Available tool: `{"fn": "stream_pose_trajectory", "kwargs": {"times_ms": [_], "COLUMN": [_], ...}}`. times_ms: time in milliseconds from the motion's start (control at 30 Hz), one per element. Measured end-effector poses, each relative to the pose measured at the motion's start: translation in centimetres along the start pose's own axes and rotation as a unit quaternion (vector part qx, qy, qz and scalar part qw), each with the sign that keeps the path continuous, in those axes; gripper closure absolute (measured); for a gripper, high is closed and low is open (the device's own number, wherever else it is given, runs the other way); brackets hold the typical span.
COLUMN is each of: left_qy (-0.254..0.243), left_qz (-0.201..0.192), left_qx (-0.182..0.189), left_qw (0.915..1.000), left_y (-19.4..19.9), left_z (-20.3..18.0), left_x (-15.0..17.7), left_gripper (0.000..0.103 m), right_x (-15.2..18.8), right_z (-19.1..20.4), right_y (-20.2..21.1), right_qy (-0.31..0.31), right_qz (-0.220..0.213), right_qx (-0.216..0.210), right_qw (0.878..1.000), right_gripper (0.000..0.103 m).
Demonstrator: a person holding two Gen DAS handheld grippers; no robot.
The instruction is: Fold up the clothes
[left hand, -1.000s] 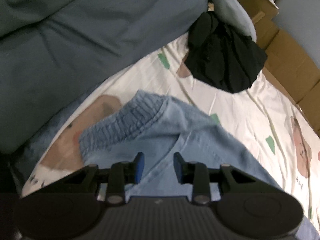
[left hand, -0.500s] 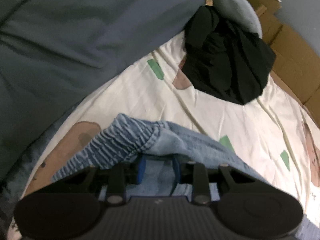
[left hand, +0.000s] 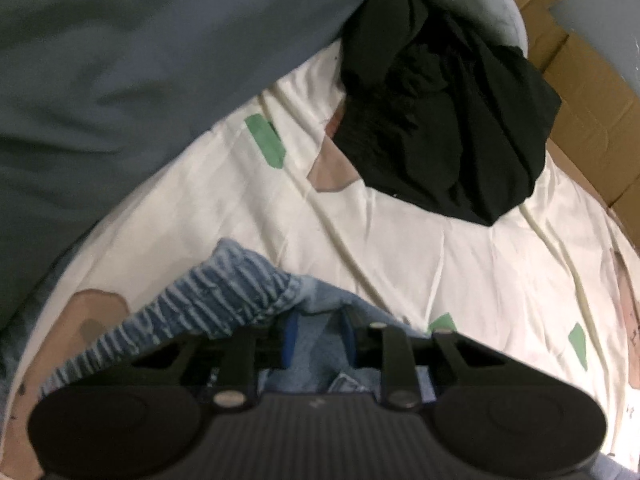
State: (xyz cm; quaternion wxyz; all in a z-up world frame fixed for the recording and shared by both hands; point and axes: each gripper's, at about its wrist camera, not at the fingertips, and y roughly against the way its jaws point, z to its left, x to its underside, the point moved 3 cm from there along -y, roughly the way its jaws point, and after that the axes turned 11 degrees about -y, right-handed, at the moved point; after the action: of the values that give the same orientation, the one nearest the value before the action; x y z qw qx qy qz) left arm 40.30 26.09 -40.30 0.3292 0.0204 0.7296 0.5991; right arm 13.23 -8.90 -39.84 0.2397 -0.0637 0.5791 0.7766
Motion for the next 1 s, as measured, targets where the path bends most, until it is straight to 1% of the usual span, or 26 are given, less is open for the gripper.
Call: {"fn": "stream_pose_trajectory", "kwargs": {"times_ms": [100, 200, 233, 333, 367, 433, 500, 567, 633, 733, 800, 900, 1000], "left_qy": [0.003, 0.007, 0.011, 0.023, 0.020, 0.009, 0.011, 0.012, 0.000, -0.012, -0.023, -0.027, -0.052], "left_qz": [0.004, 0.008, 0.005, -0.019, -0.026, -0.038, -0.040, -0.035, -0.023, 0.000, 0.005, 0.018, 0.026], "left_qx": [0.004, 0.003, 0.004, 0.020, 0.020, 0.009, -0.006, -0.023, -0.042, -0.064, -0.080, -0.065, -0.079], "left_qw": [1.0000, 0.9999, 0.9999, 0.9994, 0.9993, 0.9992, 0.9991, 0.9990, 0.9989, 0.9979, 0.9965, 0.9973, 0.9952], "left_y": [-0.4, -0.1, 0.7, 4.1, 5.3, 7.7, 9.4, 10.6, 11.0, 11.3, 11.5, 11.2, 10.1], "left_z": [0.0, -0.1, -0.2, -0.6, -0.7, -0.4, 0.5, 1.3, 1.8, 2.6, 2.8, 3.0, 3.0], "left_x": [-0.2, -0.5, -0.6, -0.8, -0.8, -0.7, -0.1, 1.0, 2.4, 4.6, 5.9, 7.3, 7.9], "left_gripper": [0.084, 0.085, 0.089, 0.087, 0.087, 0.087, 0.087, 0.087, 0.087, 0.087, 0.087, 0.087, 0.086], "right_x": [-0.3, -0.3, -0.4, -0.9, -1.0, -1.2, -1.4, -1.5, -1.5, -1.3, -1.2, -0.8, -0.5], "right_z": [0.8, 1.1, 1.0, 1.5, 1.7, 2.2, 2.8, 3.6, 4.2, 4.9, 5.2, 5.3, 5.3], "right_y": [-1.3, -2.3, -2.5, -2.3, -2.2, -1.9, -1.7, -1.5, -1.3, -1.4, -1.6, -1.8, -2.1], "right_qy": [0.006, 0.001, -0.005, -0.003, 0.002, 0.013, 0.029, 0.040, 0.049, 0.061, 0.067, 0.070, 0.073], "right_qz": [0.005, 0.011, 0.011, 0.012, 0.010, 0.008, 0.005, 0.002, 0.000, 0.002, 0.006, 0.012, 0.019], "right_qx": [0.005, 0.016, 0.018, 0.018, 0.016, 0.011, 0.004, -0.005, -0.013, -0.014, -0.011, -0.009, -0.002], "right_qw": [1.000, 1.000, 1.000, 1.000, 1.000, 1.000, 1.000, 0.999, 0.999, 0.998, 0.998, 0.997, 0.997], "right_gripper": [0.054, 0.054, 0.054, 0.053, 0.053, 0.054, 0.054, 0.054, 0.054, 0.054, 0.054, 0.054, 0.054]}}
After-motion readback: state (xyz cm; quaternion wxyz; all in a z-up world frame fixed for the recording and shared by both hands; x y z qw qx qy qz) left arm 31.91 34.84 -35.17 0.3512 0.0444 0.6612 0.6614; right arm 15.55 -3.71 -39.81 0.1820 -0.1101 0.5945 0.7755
